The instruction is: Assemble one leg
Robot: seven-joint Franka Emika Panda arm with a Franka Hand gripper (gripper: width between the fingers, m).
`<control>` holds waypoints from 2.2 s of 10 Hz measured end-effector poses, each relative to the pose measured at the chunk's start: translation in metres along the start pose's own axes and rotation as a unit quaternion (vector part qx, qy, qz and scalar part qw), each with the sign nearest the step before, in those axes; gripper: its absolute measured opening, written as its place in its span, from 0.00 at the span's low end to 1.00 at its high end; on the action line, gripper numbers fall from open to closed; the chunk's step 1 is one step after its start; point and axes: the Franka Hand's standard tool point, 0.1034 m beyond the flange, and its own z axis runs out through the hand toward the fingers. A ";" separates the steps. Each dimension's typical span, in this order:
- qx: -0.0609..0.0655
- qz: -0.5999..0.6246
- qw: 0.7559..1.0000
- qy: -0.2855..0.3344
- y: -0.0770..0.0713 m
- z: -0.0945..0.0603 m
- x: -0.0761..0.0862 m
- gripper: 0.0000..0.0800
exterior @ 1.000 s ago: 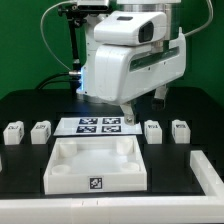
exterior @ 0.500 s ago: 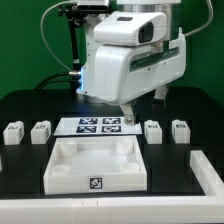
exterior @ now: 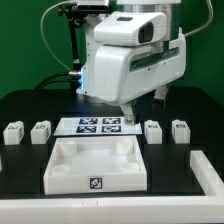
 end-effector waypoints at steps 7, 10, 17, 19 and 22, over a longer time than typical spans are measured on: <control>-0.006 -0.341 0.940 0.013 -0.048 0.080 -0.142 0.81; 0.010 -0.326 0.945 0.016 -0.047 0.106 -0.138 0.81; 0.015 -0.309 0.951 0.014 -0.048 0.108 -0.139 0.08; 0.010 -0.309 0.951 0.016 -0.046 0.107 -0.138 0.08; 0.010 -0.309 0.951 0.016 -0.046 0.107 -0.138 0.08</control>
Offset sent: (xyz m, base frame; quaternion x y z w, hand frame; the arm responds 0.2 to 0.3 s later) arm -0.1000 -0.0430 -0.0377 -0.0019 0.0409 -0.3622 0.9312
